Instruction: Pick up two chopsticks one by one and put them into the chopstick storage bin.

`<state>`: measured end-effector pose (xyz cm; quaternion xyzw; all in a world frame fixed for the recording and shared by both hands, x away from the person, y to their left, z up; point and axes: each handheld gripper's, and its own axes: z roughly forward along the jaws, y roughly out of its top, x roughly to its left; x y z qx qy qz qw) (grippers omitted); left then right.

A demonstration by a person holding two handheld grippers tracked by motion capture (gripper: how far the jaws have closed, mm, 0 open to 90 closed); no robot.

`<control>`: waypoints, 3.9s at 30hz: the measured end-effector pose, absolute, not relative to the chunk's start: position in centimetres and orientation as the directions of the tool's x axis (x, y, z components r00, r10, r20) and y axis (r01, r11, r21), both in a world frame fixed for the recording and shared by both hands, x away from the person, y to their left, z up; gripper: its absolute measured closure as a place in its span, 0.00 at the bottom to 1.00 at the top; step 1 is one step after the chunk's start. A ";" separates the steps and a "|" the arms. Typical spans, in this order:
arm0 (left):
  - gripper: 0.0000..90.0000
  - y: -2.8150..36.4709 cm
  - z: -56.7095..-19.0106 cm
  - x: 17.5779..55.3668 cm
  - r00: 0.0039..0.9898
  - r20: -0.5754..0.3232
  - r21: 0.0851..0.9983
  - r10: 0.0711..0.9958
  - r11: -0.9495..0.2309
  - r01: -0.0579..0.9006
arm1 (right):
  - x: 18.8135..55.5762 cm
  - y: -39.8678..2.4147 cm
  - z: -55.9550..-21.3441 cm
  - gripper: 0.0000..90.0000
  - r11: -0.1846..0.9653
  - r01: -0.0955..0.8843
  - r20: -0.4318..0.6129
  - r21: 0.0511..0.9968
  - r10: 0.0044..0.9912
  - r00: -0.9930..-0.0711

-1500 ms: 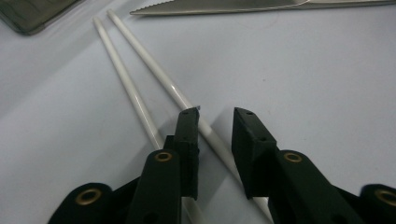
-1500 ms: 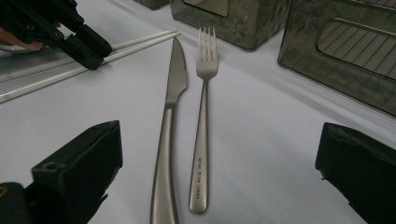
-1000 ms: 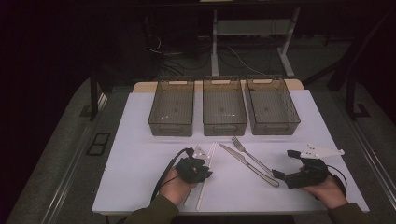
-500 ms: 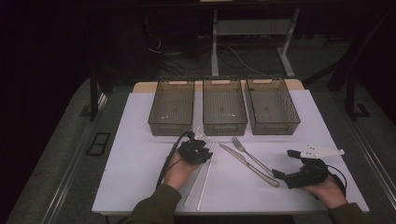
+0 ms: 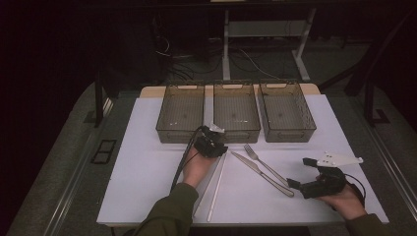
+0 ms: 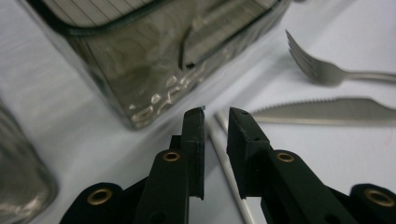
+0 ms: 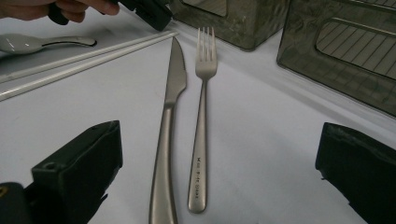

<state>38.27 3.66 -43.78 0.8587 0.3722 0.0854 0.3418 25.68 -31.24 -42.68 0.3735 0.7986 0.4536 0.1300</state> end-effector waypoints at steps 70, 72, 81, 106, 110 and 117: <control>0.88 7.6 -43.7 31.0 0.788 -0.114 0.620 0.605 -0.576 0.532 | 25.6 -31.2 -42.7 0.01 0.311 0.479 0.128 0.821 0.717 -0.685; 0.90 7.4 -43.9 30.8 0.791 -0.104 0.617 0.603 -0.585 0.527 | 25.6 -31.2 -42.7 0.01 0.312 0.476 0.125 0.822 0.717 -0.686; 0.92 6.3 -43.9 30.9 0.806 -0.100 0.620 0.583 -0.597 0.509 | 25.6 -31.1 -42.6 0.01 0.313 0.475 0.125 0.822 0.716 -0.687; 0.91 8.4 -44.0 27.1 0.789 -0.073 0.628 0.610 -0.586 0.511 | 25.6 -31.1 -42.6 0.01 0.312 0.474 0.123 0.823 0.717 -0.686; 0.92 8.5 -43.9 27.2 0.776 -0.084 0.621 0.625 -0.576 0.531 | 25.6 -31.1 -42.6 0.01 0.314 0.476 0.124 0.822 0.716 -0.687; 0.94 8.8 -43.7 27.4 0.743 -0.105 0.620 0.661 -0.541 0.568 | 25.6 -31.1 -42.6 0.01 0.314 0.475 0.123 0.822 0.716 -0.687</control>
